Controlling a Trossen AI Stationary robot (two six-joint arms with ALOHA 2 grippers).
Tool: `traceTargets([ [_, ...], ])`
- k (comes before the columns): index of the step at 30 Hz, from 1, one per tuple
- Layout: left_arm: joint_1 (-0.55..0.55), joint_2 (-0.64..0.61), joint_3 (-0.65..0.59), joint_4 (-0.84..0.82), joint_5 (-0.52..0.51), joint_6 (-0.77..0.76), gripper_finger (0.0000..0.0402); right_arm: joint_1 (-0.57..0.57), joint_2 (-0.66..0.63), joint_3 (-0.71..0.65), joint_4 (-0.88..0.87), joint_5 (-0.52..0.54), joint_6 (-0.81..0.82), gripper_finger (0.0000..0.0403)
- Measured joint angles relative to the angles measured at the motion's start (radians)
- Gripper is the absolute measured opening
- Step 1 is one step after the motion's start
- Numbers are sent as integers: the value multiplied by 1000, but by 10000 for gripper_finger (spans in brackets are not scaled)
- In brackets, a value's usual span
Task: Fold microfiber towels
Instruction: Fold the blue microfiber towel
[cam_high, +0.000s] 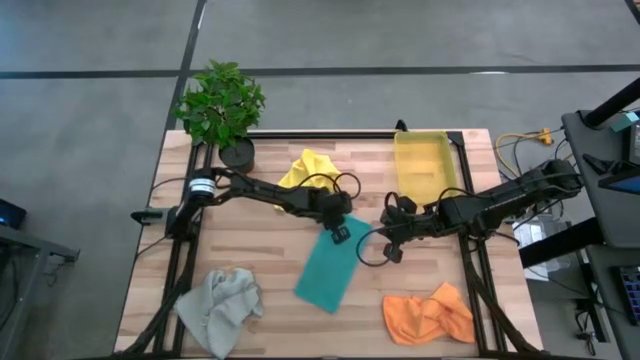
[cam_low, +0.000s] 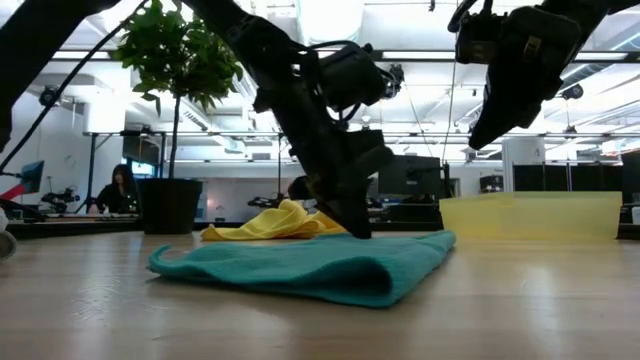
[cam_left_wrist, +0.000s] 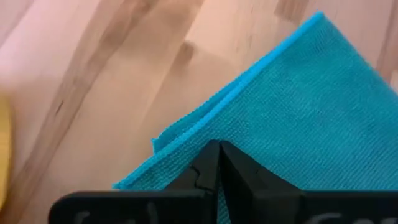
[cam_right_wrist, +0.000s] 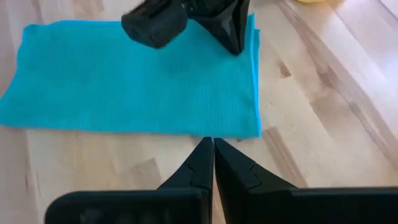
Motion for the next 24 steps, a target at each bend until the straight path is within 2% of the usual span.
traceTargets([
  [6, -3, -4, 14, -194, -125, -185, 0, 0, 0, 0, -1, 16, -7, 9],
  [9, -13, -4, 39, -309, -213, -230, 0, 0, 0, -1, -1, 16, -3, 9],
  [13, -49, -16, 71, -436, -352, -231, 0, 0, 0, -1, 0, 18, 12, 9],
  [17, -89, -111, 67, -433, -468, -207, 0, 0, 0, -1, 12, 19, 16, 9],
  [20, -121, -176, 31, -438, -483, -149, 0, 2, 0, -2, 49, 16, 4, 9],
  [24, -187, -280, -47, -432, -483, -73, 0, 16, 1, -9, 210, 5, -4, 9],
])
